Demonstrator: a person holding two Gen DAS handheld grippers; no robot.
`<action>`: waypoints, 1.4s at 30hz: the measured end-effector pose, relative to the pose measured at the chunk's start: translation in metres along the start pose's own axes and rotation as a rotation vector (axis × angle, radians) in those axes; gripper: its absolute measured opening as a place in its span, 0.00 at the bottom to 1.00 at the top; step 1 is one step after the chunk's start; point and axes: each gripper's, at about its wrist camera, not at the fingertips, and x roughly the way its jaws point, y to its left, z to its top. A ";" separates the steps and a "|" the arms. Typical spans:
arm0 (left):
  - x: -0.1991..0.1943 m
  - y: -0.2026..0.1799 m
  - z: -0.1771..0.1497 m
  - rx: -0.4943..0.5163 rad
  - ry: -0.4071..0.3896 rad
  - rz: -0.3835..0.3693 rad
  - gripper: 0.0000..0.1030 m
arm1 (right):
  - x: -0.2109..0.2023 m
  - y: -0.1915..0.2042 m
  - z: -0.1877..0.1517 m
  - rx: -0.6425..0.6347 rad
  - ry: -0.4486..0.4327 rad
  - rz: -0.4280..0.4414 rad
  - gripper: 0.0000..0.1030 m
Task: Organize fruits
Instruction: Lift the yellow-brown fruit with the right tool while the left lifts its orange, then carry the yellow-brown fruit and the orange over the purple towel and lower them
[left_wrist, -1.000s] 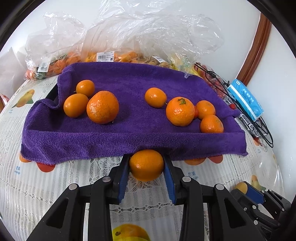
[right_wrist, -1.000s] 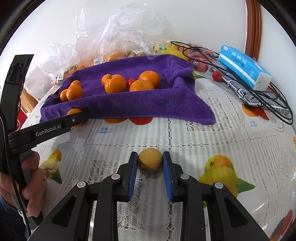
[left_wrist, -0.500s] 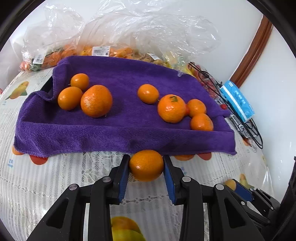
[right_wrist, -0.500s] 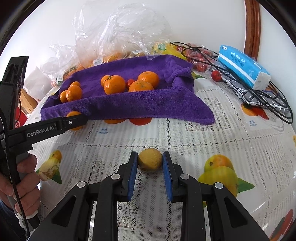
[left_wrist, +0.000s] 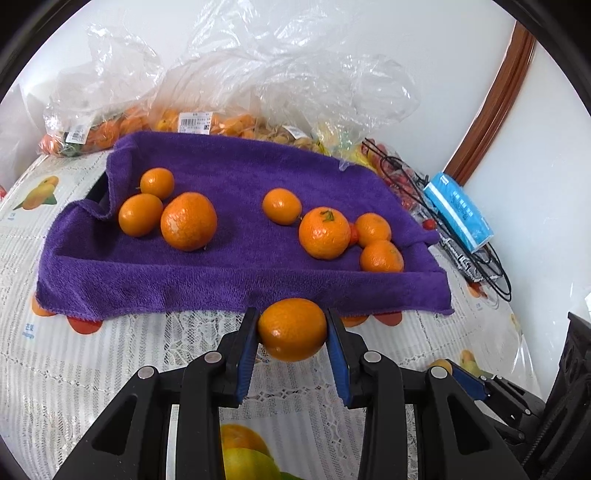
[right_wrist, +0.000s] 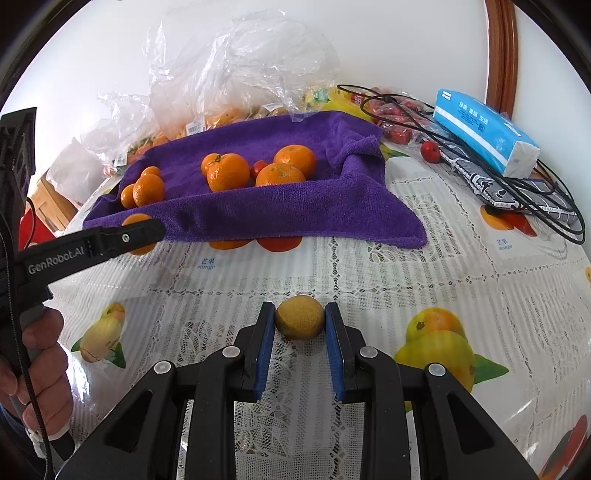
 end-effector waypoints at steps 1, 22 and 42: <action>-0.001 0.000 0.000 -0.003 -0.004 -0.001 0.33 | -0.001 0.000 0.000 0.002 -0.002 0.003 0.26; -0.037 0.009 0.020 0.035 -0.107 0.018 0.33 | -0.019 0.007 0.017 0.027 -0.050 0.007 0.26; -0.032 0.059 0.099 -0.003 -0.236 0.114 0.33 | -0.012 0.061 0.145 -0.025 -0.255 0.058 0.26</action>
